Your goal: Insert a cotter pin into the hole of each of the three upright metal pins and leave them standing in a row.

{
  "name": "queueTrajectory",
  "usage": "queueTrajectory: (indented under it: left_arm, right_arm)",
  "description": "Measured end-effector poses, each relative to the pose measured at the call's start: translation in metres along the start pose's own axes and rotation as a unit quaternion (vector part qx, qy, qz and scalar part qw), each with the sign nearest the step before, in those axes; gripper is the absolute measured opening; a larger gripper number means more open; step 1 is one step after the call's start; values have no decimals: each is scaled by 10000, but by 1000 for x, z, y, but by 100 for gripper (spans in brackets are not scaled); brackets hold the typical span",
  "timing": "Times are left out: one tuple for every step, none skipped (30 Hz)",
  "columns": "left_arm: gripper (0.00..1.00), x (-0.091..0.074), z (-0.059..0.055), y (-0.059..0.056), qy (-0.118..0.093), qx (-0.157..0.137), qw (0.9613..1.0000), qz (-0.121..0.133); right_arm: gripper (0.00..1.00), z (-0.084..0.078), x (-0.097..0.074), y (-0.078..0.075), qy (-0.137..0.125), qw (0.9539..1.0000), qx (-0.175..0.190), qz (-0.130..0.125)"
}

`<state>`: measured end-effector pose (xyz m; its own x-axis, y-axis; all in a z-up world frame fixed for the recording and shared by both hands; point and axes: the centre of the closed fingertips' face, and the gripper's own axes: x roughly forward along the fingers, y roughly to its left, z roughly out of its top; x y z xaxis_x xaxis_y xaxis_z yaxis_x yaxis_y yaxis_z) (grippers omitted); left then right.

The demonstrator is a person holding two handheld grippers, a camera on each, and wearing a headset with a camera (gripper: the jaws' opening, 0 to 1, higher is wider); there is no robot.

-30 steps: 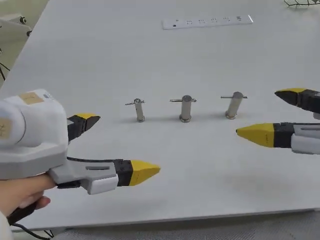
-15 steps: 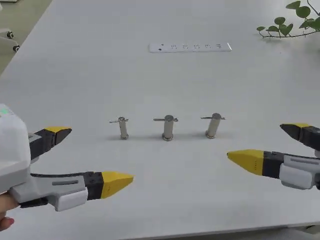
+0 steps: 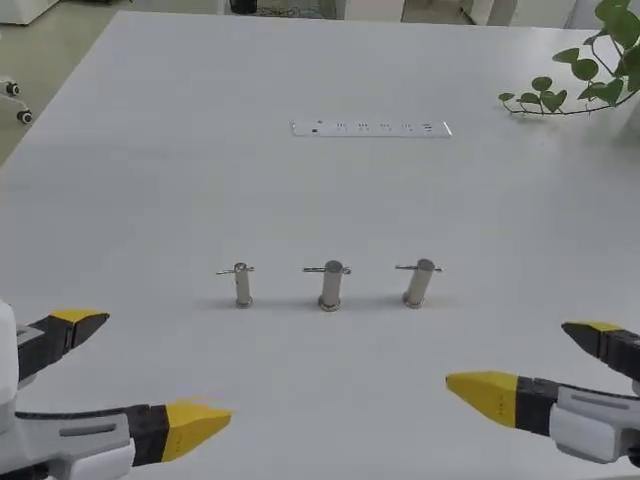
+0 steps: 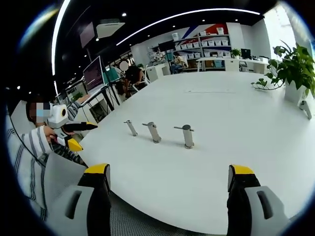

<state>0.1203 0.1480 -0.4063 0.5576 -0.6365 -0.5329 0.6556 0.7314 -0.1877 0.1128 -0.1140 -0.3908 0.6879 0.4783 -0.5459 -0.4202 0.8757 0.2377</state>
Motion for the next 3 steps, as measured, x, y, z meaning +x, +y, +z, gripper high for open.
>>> queueTrajectory:
  left_arm:
    - [99, 0, -1, -1, 19, -7, 10000, -12]
    - [99, 0, -3, -1, 30, -22, 10000, -21]
    - [99, -1, -4, -1, 18, -37, 10000, -26]
  right_arm:
    - [98, -1, 0, 1, 37, 10000, 19, 8]
    - [98, -3, 0, 4, 62, 10000, -2, -2]
    - [98, -4, 0, 5, 89, 10000, -29, -7]
